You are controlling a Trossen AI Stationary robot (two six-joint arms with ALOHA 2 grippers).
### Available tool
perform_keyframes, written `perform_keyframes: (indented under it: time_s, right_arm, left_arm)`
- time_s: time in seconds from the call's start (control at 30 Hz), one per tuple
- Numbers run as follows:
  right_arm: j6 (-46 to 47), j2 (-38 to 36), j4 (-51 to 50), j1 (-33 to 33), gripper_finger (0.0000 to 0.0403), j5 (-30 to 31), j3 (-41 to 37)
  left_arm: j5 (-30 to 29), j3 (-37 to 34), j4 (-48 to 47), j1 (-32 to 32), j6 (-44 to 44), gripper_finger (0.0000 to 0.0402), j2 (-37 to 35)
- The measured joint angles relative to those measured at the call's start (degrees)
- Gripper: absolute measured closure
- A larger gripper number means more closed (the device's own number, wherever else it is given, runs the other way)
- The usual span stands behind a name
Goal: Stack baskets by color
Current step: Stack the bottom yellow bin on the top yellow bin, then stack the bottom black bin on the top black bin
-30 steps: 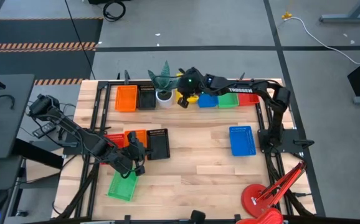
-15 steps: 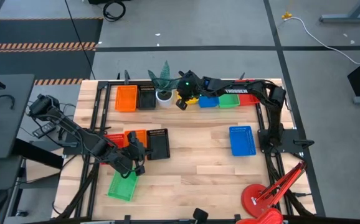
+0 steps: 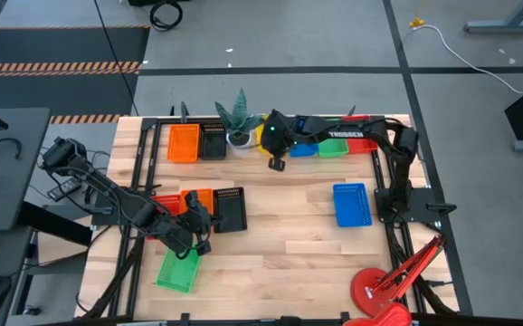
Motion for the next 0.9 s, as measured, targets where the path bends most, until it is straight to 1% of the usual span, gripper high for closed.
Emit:
perform_keyframes:
  time_s: [0.17, 0.27, 0.43, 0.57, 0.67, 0.77, 0.9]
  right_arm:
    - [-6.43, 0.21, -0.23, 2.06, 0.0325, 0.53, 0.09]
    - [-8.06, 1.19, 0.2, 2.45, 0.0319, 1.22, 0.09]
    - [-6.97, 4.32, 2.93, 1.59, 0.0331, 6.13, 0.07]
    - [-6.72, 6.65, 9.55, 1.02, 0.0346, 6.54, 0.07]
    - [-6.73, 7.26, 12.41, 1.39, 0.0355, 6.55, 0.07]
    - [-6.75, 6.42, 11.14, 2.02, 0.036, 6.61, 0.07]
    - [-5.74, 3.27, 7.33, 3.68, 0.0364, 6.78, 0.07]
  left_arm:
    - [0.0, 0.0, -0.01, 0.0, 0.42, 0.0393, 0.0]
    - [0.0, 0.0, -0.01, 0.0, 0.39, 0.039, 0.0]
    - [-0.01, -0.02, 0.04, 0.0, 0.37, 0.0381, 0.0]
    - [0.0, -0.02, 0.03, 0.0, 0.42, 0.0382, 0.02]
    - [0.0, -0.02, -0.09, 0.0, 0.4, 0.0389, 0.02]
    - [0.0, -0.02, -0.31, 0.0, 0.14, 0.0392, 0.02]
    - [0.0, -0.02, -0.44, 0.0, -0.02, 0.0389, 0.02]
